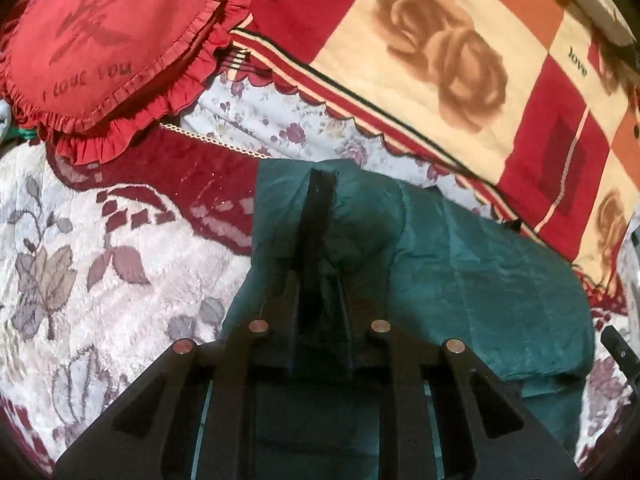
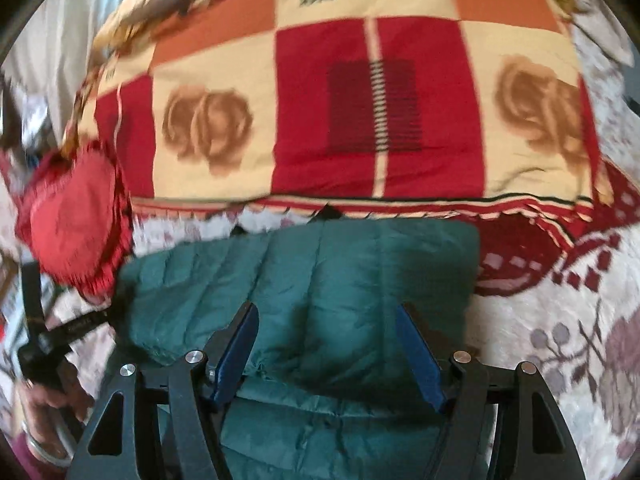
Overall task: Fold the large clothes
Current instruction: 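Grasp the jacket side edge with the left gripper and lift it, then fold the held side over the jacket body with the left gripper and release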
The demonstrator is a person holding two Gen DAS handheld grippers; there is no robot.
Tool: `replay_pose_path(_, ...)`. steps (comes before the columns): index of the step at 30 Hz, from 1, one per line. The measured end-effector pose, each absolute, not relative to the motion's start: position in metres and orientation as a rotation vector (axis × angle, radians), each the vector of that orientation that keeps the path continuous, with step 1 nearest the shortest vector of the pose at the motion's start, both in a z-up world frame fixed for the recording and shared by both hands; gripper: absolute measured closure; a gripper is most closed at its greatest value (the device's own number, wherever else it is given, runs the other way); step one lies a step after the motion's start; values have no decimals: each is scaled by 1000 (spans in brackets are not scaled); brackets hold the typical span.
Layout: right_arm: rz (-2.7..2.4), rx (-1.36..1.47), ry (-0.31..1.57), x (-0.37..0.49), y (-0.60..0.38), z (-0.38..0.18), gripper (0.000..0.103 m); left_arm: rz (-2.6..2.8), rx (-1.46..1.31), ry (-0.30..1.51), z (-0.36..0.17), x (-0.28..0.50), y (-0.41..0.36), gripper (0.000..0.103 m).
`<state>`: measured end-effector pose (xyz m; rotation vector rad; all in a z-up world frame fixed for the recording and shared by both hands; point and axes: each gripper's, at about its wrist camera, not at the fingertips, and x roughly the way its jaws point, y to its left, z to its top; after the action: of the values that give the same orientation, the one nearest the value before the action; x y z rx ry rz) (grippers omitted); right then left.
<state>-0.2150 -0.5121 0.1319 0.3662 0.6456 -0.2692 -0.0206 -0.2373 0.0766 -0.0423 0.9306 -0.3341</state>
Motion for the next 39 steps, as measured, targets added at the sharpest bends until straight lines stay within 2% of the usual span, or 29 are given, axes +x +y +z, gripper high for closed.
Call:
replay_pose_path(5,-286,303,782,-191,-506,87,33,-317,-29,939,65,-20,-239,87)
replay_pose_path(8,-307,185,798,-186,-493,74,33,-305,-11,937,60,-21,-241,86)
replay_pose_path(12,-311,203,808,-194,-494,79,33,-305,5,928,65,-26,-240,86)
replay_pose_path(18,-297,284,698,-218,-491,116,34,-329,19,890,91,-43,-232,84)
replay_pose_path(22,-288,261,632,-220,-479,142,34,-317,72,812,112,-56,-234,75)
replay_pose_path(24,-276,254,615,-217,-473,151,34,-319,66,770,123,-59,-233,63)
replay_pose_path(26,-267,242,621,-205,-465,152,32,-321,39,721,131,-64,-230,36)
replay_pose_path(27,-262,236,631,-201,-463,150,32,-327,27,701,134,-65,-230,33)
replay_pose_path(32,-241,160,689,-168,-446,131,32,-351,47,716,124,-60,-246,32)
replay_pose_path(39,-271,112,762,-126,-437,91,32,-273,165,841,66,-30,-272,32)
